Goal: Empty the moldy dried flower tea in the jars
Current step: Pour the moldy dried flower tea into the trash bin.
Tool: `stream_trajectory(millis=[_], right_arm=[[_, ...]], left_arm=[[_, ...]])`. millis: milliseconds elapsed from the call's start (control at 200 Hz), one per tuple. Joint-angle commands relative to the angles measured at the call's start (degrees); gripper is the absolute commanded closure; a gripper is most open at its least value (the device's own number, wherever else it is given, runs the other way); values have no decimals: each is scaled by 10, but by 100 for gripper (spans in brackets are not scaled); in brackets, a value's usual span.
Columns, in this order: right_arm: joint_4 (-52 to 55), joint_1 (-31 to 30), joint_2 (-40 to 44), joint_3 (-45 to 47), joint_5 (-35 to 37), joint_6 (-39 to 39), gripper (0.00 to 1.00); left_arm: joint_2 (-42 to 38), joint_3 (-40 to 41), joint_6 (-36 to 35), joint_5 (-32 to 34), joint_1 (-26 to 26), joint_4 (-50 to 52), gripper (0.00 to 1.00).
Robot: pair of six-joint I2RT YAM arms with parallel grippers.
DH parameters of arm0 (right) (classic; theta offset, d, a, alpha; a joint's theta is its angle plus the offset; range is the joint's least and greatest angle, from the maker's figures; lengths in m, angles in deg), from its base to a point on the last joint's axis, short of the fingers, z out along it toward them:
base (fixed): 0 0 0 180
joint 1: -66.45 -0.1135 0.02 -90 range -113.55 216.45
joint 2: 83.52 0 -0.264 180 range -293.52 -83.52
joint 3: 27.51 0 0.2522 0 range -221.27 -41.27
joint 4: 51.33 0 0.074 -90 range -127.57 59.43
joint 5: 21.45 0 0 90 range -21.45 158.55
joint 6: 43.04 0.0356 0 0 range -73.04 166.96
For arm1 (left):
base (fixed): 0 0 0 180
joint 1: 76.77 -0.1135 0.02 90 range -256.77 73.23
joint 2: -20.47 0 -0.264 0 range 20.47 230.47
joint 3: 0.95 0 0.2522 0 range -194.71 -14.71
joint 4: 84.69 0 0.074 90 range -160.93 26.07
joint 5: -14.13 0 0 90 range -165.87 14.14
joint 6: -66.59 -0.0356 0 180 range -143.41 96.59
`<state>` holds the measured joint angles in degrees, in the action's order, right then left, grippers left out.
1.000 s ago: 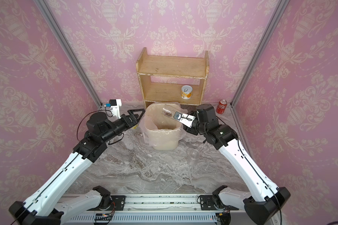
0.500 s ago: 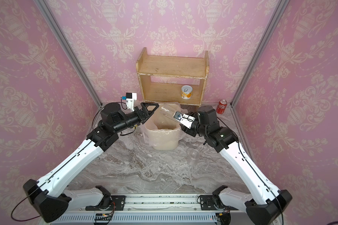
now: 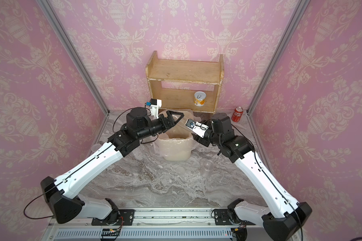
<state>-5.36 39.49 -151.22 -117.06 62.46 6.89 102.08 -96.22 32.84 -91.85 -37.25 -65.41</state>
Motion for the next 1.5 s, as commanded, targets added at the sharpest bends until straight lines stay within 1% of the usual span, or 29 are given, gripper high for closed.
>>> stream_trajectory(millis=[0,75,215,450,615,726,831,901,1056,1161,1286,1421,1496], right_arm=[[-2,4,-7,-17,-15,28,90],[-1,5,-11,-21,-21,37,90],[2,4,-21,-30,-25,54,89],[13,4,-29,-41,-29,68,87],[13,5,-29,-41,-32,72,80],[13,5,-29,-39,-33,75,73],[15,5,-27,-38,-36,79,62],[15,4,-25,-36,-37,82,57],[11,5,-13,-30,-43,86,39],[9,5,0,-25,-45,86,29],[6,5,13,-16,-51,83,16],[8,5,30,-11,-53,88,9],[-2,5,54,0,-60,109,6]], left_arm=[[7,-21,-16,39,11,-3,9],[11,-21,-16,55,16,-9,12],[25,-23,-11,60,23,-29,20],[35,-24,-11,72,27,-42,40],[37,-14,-6,74,27,-54,53],[37,-7,3,75,27,-67,58],[35,0,14,75,26,-80,62],[33,6,20,80,25,-91,65],[30,12,29,78,17,-100,70],[28,15,42,70,7,-109,73],[24,20,47,71,2,-114,76],[22,24,51,70,-5,-117,76],[21,27,56,72,-10,-120,76]])
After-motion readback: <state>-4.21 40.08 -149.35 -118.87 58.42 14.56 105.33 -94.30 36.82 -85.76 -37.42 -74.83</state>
